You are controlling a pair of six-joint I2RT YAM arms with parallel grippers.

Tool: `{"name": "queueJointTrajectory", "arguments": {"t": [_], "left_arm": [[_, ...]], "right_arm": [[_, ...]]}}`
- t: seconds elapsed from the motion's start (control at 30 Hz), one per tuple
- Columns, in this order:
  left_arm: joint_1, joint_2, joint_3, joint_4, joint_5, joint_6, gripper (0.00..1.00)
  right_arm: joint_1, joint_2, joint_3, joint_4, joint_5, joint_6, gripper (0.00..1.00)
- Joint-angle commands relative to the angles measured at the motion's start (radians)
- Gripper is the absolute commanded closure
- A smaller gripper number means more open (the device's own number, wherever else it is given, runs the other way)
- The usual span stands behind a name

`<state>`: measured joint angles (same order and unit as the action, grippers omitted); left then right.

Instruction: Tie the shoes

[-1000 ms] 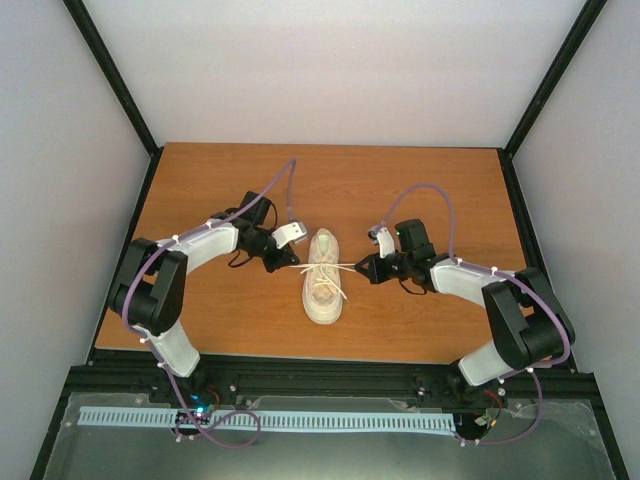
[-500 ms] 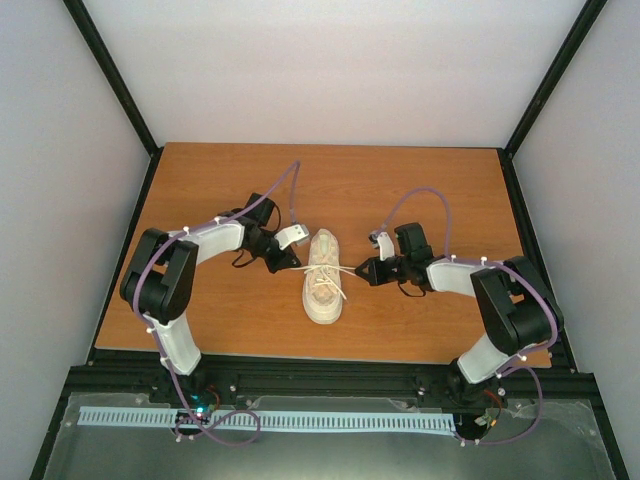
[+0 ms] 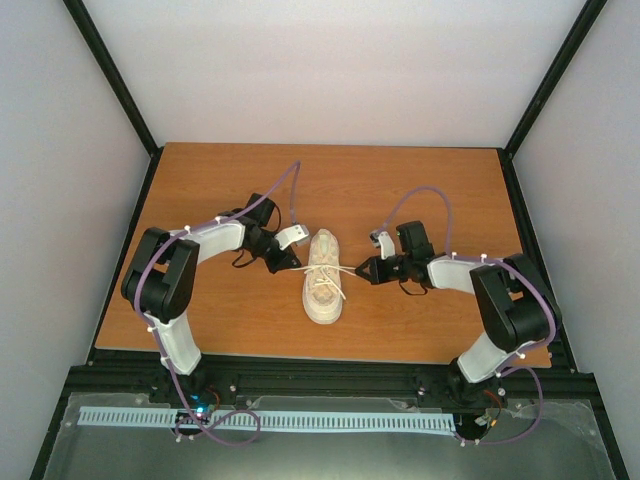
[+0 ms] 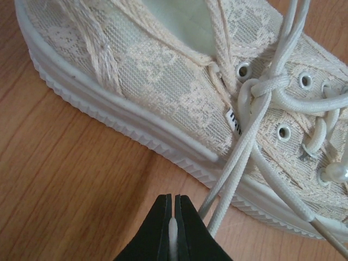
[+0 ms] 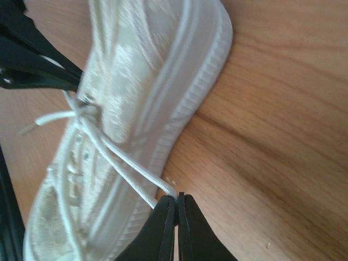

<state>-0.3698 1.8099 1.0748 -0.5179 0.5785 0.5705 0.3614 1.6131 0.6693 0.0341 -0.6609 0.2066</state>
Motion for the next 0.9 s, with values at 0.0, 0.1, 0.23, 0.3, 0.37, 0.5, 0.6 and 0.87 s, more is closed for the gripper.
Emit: {"name": "queueJointTrajectory", "arguments": {"t": [0.0,0.1,0.23,0.3,0.37,0.5,0.6,0.87], "left_arm": [[0.040,-0.008,0.016,-0.068,-0.036,0.002,0.99],[0.040,0.002,0.027,-0.071,-0.031,-0.005,0.99],[0.040,0.009,0.031,-0.068,-0.033,-0.007,0.99],[0.040,0.011,0.031,-0.066,-0.035,-0.008,0.99],[0.040,0.011,0.032,-0.065,-0.037,-0.008,0.99],[0.040,0.003,0.038,-0.063,-0.041,-0.006,0.99],[0.040,-0.030,0.065,-0.052,-0.044,-0.010,0.67],[0.040,-0.164,0.145,-0.111,0.012,0.043,0.43]], "right_arm": [[-0.022,-0.100,0.092,-0.183,0.056,-0.034,0.97],[-0.019,-0.157,0.138,-0.229,0.046,-0.052,0.97],[-0.019,-0.197,0.157,-0.258,0.039,-0.062,0.97],[-0.019,-0.196,0.147,-0.253,0.045,-0.062,0.97],[-0.020,-0.175,0.131,-0.234,0.049,-0.058,0.97],[-0.019,-0.122,0.110,-0.186,0.040,-0.041,0.97],[-0.019,-0.084,0.117,-0.174,0.026,-0.037,0.97],[-0.018,-0.056,0.121,-0.157,0.015,-0.036,0.97]]}}
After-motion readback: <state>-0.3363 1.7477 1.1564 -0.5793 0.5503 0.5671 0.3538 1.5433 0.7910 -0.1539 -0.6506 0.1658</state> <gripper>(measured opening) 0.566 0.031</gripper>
